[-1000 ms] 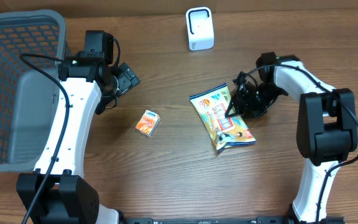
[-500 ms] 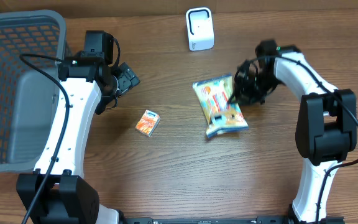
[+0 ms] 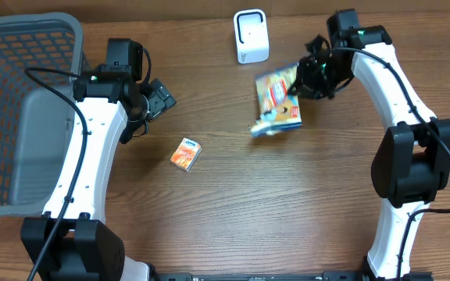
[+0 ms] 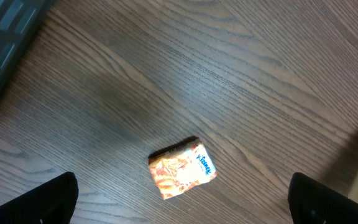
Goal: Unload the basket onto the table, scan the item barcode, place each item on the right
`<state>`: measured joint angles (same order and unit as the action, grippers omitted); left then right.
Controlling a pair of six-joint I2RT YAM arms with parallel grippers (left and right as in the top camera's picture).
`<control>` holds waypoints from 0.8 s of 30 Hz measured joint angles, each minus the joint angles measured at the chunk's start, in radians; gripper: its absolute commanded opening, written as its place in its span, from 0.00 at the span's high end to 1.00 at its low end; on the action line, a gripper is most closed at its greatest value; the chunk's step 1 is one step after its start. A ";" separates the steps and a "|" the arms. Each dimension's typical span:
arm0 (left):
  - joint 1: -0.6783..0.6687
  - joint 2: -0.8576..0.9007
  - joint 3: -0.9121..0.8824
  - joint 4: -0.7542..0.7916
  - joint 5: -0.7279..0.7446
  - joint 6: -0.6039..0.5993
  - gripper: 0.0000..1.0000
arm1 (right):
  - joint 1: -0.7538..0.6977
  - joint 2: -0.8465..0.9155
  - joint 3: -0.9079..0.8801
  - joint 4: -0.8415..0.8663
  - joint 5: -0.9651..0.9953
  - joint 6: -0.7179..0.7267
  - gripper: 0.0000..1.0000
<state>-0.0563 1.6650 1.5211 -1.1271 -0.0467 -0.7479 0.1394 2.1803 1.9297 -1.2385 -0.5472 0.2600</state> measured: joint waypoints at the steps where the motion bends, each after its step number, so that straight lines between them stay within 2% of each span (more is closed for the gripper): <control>1: 0.000 0.000 0.000 0.000 0.000 0.000 0.00 | 0.000 0.000 0.000 -0.039 0.038 0.003 0.96; 4: 0.000 0.000 0.000 0.000 0.000 0.000 0.00 | 0.003 0.000 0.000 -0.116 0.131 0.002 0.96; 5: 0.000 0.000 0.000 0.000 0.000 0.000 0.00 | 0.005 0.000 -0.002 -0.142 0.174 0.002 0.89; 6: 0.000 0.000 0.000 0.000 0.000 0.000 0.00 | 0.007 0.000 -0.006 -0.160 0.210 0.001 0.80; 9: 0.000 0.000 0.000 0.000 0.000 0.000 0.00 | 0.013 0.000 -0.029 -0.174 0.290 0.000 0.35; 10: 0.000 0.000 0.000 0.000 0.000 0.000 0.00 | 0.013 0.000 -0.041 -0.169 0.304 0.002 0.25; 11: 0.000 0.000 0.000 0.000 0.000 0.000 0.00 | 0.013 0.000 -0.053 -0.160 0.317 0.000 0.20; 21: 0.000 0.000 0.000 0.000 0.000 0.000 0.00 | 0.013 0.000 -0.092 -0.025 0.373 -0.060 0.19; 24: 0.000 0.000 0.000 0.000 0.000 0.000 0.00 | 0.013 0.000 -0.092 -0.023 0.383 -0.083 0.11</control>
<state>-0.0563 1.6650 1.5211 -1.1267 -0.0467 -0.7479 0.1524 2.1803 1.8378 -1.2617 -0.1642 0.1768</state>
